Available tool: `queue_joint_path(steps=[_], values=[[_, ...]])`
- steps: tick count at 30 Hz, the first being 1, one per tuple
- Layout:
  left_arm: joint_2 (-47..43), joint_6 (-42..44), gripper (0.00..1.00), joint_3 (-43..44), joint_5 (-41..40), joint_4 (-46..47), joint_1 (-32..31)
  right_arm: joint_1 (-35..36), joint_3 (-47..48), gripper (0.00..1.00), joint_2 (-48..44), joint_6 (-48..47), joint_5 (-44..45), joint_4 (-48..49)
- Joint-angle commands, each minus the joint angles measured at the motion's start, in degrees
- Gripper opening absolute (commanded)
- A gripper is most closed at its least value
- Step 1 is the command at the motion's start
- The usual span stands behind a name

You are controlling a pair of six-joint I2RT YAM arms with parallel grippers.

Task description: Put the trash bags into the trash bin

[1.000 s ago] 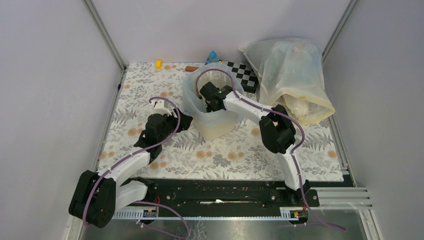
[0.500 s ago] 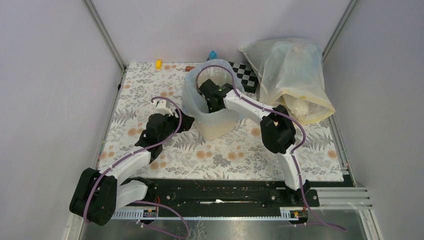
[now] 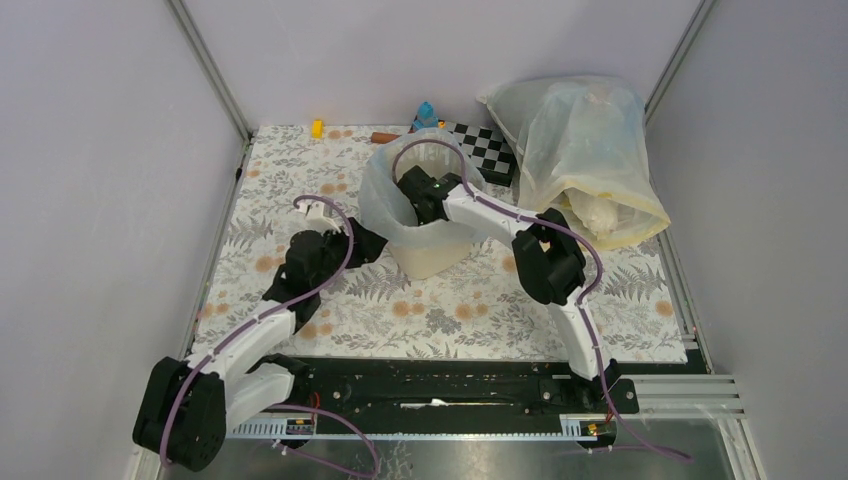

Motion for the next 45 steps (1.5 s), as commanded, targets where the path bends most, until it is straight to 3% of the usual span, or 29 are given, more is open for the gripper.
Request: queue_joint_path(steps=[1, 4, 12, 19, 25, 33, 35, 39, 43, 45], values=[[-3.9, -3.1, 0.68, 2.2, 3.9, -3.1, 0.0, -0.4, -0.2, 0.37, 0.3, -0.2, -0.6, 0.2], [-6.2, -5.4, 0.71, 4.6, 2.9, -9.6, 0.1, -0.4, -0.1, 0.37, 0.0, -0.4, -0.6, 0.2], [-9.6, -7.0, 0.92, 16.6, -0.4, -25.2, 0.7, -0.5, 0.0, 0.37, -0.4, -0.8, -0.9, 0.4], [-5.3, -6.8, 0.93, 27.0, -1.0, -32.2, 0.7, -0.5, 0.5, 0.38, -0.4, -0.9, -1.2, 0.3], [-2.9, -7.0, 0.93, 29.7, -3.7, -30.3, 0.8, -0.4, 0.6, 0.37, -0.1, -1.0, -1.4, 0.4], [8.1, -3.9, 0.75, 37.1, -7.0, -33.6, 1.1, -0.5, 0.5, 0.38, -0.4, -0.7, -1.8, 0.4], [10.0, -3.4, 0.64, 37.5, -6.7, -33.4, 1.1, -0.5, 0.6, 0.37, -0.5, -0.7, -1.8, 0.4], [12.3, -1.8, 0.32, 37.6, -5.5, -32.8, 1.1, -0.5, 1.4, 0.37, -1.8, -0.2, -1.6, 0.3], [13.6, -0.9, 0.16, 39.0, -4.2, -33.4, 1.0, -0.5, 3.0, 0.38, -2.8, 0.2, -1.5, -0.5], [13.9, -0.6, 0.15, 39.8, -4.2, -34.0, 1.0, -0.5, 3.9, 0.38, -3.2, 0.6, -1.3, -1.2]])
